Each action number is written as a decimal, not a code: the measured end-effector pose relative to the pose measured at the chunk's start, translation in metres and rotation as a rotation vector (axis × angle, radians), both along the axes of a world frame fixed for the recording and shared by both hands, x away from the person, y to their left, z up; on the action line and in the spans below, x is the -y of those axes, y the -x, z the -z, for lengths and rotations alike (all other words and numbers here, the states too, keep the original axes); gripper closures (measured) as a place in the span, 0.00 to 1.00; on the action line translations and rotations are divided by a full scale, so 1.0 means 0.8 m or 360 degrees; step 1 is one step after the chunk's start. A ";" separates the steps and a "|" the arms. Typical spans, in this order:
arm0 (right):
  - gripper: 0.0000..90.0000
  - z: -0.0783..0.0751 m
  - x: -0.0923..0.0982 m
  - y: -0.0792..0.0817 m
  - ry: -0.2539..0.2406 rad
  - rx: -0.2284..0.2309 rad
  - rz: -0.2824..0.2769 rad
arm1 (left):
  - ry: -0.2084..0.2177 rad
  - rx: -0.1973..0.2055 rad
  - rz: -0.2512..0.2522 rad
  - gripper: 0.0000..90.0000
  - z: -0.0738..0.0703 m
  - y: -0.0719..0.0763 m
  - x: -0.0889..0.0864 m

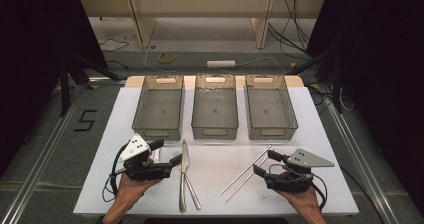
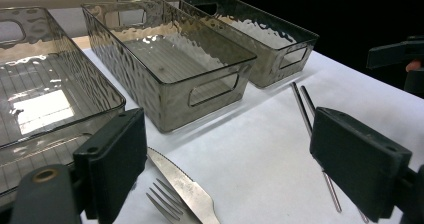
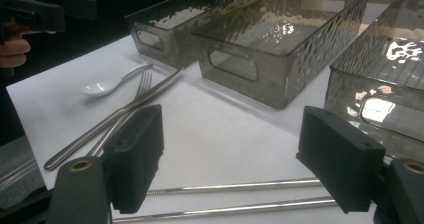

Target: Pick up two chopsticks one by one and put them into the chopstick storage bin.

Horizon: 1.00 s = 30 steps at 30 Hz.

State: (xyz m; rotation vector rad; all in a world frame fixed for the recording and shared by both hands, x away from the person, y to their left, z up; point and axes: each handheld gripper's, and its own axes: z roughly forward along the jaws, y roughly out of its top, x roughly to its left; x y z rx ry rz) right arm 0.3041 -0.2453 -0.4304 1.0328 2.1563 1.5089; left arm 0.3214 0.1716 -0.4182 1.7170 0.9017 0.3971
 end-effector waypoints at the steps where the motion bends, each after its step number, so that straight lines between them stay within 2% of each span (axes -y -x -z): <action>1: 0.30 0.000 0.000 -0.001 0.0007 -0.0002 -0.0004 | -0.0001 -0.0001 -0.0001 0.16 0.000 0.000 0.000; 5: 0.30 -0.003 0.002 -0.003 0.0050 -0.0005 -0.0033 | -0.0001 -0.0002 -0.0002 0.16 0.000 0.000 0.000; 12: 0.30 -0.019 0.008 -0.016 0.0187 -0.0033 -0.0143 | 0.0000 -0.0008 -0.0001 0.16 0.001 -0.002 0.001; 16: 0.29 -0.025 0.006 -0.024 0.0276 -0.0036 -0.0174 | 0.0003 -0.0009 -0.0002 0.16 0.001 -0.002 0.000; 23: 0.29 -0.037 -0.001 -0.036 0.0497 -0.0068 -0.0268 | -0.0002 -0.0010 0.0001 0.16 0.001 -0.002 0.001; 29: 0.31 -0.041 -0.011 -0.054 0.0763 -0.0133 -0.0417 | -0.0001 -0.0009 0.0000 0.16 0.001 -0.002 0.001; 30: 0.32 -0.040 -0.014 -0.061 0.0857 -0.0153 -0.0480 | 0.0000 -0.0009 0.0002 0.16 0.001 -0.002 0.001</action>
